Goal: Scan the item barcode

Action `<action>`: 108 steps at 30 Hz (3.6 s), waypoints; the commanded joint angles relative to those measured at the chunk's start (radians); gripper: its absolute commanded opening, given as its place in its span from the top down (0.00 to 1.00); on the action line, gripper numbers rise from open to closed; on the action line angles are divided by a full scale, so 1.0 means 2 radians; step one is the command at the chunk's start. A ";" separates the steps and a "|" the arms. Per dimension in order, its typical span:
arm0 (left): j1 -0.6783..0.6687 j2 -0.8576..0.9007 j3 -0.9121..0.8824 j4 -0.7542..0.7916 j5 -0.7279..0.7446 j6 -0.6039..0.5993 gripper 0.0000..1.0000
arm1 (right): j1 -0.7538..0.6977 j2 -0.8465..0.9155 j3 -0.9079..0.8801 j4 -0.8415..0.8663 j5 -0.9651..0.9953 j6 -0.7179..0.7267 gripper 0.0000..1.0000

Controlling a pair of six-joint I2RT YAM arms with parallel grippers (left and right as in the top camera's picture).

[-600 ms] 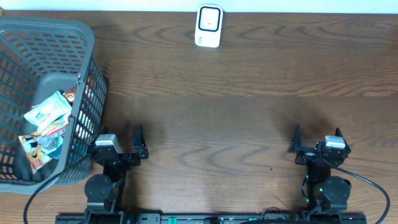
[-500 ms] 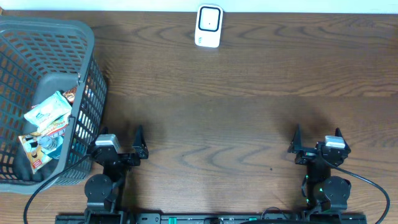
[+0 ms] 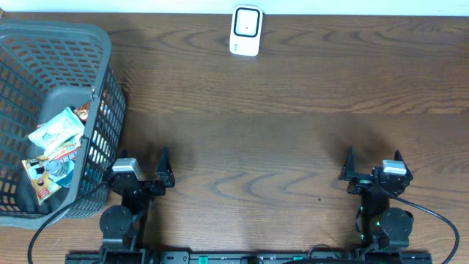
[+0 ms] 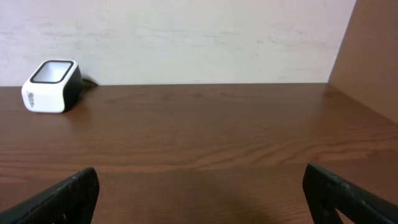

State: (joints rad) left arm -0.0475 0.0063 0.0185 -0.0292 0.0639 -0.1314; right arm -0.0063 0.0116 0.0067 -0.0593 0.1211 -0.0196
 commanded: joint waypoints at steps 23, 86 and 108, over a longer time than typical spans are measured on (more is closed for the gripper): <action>0.003 -0.001 -0.007 -0.019 -0.001 -0.004 0.02 | 0.003 -0.002 -0.001 -0.002 0.000 -0.008 0.01; 0.019 0.513 0.823 -0.458 -0.311 -0.323 0.02 | 0.003 -0.002 -0.001 -0.002 0.000 -0.008 0.01; 0.293 0.752 0.829 -0.781 -0.142 -0.683 0.02 | 0.003 -0.002 -0.001 -0.002 0.000 -0.008 0.01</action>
State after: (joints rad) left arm 0.5304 1.4933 1.7000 -1.5890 -0.1730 -1.3876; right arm -0.0044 0.0120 0.0067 -0.0593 0.1204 -0.0200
